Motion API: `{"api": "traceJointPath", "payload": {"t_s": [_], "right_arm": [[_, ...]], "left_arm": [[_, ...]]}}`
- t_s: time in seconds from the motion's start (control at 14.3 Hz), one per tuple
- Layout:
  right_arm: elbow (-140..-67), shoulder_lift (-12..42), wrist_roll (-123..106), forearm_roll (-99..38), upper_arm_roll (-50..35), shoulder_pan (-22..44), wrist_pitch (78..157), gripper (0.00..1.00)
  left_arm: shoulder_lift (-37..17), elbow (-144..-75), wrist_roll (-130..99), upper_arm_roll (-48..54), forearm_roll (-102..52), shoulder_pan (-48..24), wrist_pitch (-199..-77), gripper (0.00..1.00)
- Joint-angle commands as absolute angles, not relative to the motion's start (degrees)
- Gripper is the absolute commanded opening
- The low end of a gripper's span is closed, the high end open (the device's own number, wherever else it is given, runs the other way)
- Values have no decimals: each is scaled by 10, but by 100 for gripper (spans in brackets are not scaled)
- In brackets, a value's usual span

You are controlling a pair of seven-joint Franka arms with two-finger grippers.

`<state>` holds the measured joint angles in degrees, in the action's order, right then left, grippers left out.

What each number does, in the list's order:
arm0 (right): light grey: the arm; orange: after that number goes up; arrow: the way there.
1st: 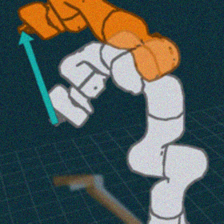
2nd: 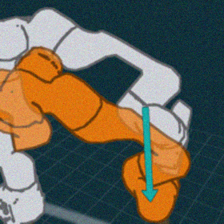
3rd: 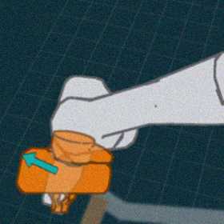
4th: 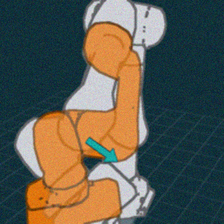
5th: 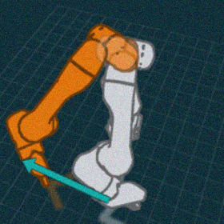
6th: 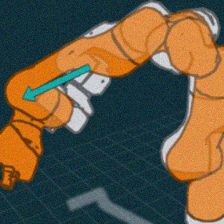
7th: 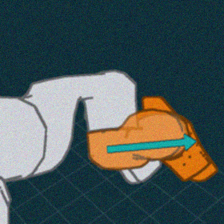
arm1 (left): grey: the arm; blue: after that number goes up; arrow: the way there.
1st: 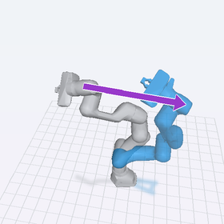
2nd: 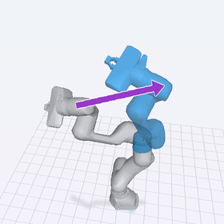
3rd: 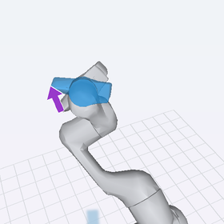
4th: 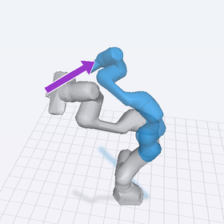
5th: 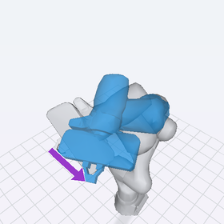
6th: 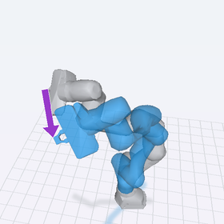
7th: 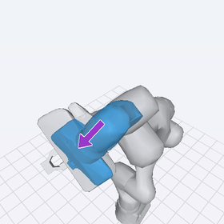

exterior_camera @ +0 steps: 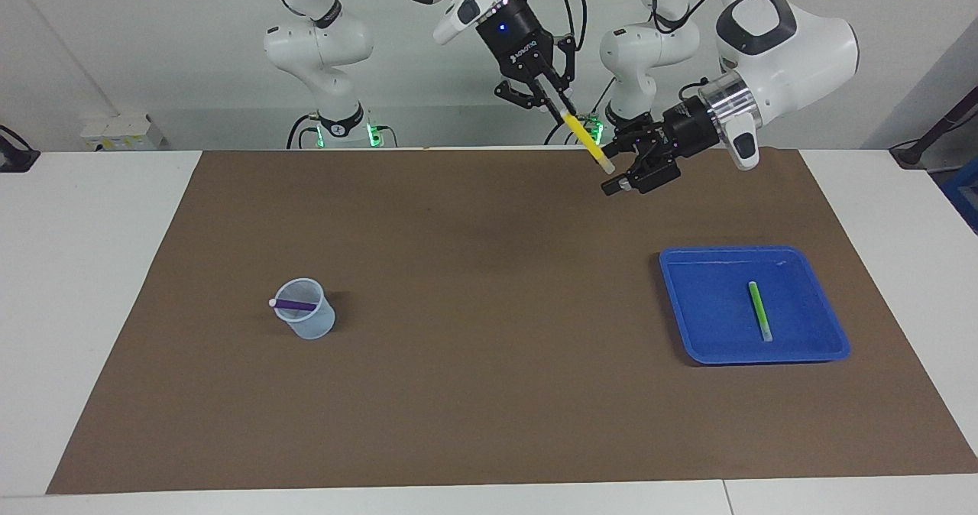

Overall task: Right arm passes pens to left for tray arrangement
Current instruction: 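Carry the yellow pen to the open left gripper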

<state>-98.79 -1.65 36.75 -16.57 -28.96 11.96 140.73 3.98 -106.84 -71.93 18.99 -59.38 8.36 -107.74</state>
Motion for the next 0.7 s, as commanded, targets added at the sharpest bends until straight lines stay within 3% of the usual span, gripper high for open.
{"api": "traceJointPath", "payload": {"t_s": [0.0,0.63], "right_arm": [[-981,0,376,-173,-293,123,1416,0],[-981,2,370,-173,-293,123,1417,0]], "left_arm": [[57,-1073,-749,185,-603,78,-1078,86],[66,-1077,-746,178,-597,88,-1038,51]]}}
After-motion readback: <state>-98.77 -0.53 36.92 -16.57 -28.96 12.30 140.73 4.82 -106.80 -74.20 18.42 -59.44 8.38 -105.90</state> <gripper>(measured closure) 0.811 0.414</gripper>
